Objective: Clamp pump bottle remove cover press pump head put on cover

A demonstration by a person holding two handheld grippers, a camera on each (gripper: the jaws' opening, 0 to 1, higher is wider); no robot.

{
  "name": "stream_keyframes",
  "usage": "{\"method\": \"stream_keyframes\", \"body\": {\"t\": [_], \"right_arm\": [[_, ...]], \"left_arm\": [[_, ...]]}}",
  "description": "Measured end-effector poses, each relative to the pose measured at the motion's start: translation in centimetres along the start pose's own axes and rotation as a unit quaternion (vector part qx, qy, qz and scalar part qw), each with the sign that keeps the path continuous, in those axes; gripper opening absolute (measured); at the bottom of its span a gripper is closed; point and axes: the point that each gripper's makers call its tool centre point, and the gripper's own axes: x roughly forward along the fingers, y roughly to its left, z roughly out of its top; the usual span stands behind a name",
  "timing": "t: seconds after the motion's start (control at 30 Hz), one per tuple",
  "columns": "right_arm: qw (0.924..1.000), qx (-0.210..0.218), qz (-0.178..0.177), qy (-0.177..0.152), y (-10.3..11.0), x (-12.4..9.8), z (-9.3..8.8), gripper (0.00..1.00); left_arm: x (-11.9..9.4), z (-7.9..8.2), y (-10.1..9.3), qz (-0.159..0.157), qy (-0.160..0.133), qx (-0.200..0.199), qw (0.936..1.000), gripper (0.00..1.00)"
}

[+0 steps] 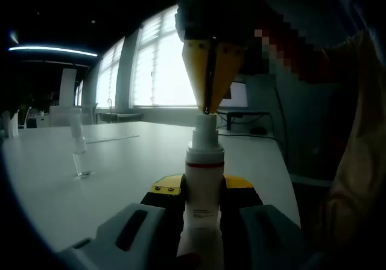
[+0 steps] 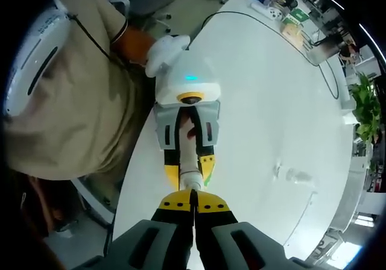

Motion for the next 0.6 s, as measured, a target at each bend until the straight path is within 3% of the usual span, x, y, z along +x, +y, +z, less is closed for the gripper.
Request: {"method": "stream_keyframes", "body": {"t": [0.6], "right_arm": [[1.0, -0.001, 0.004, -0.005, -0.1, -0.04, 0.01, 0.0]], "left_arm": [[0.04, 0.04, 0.03, 0.0, 0.0, 0.0, 1.0, 0.13]]}}
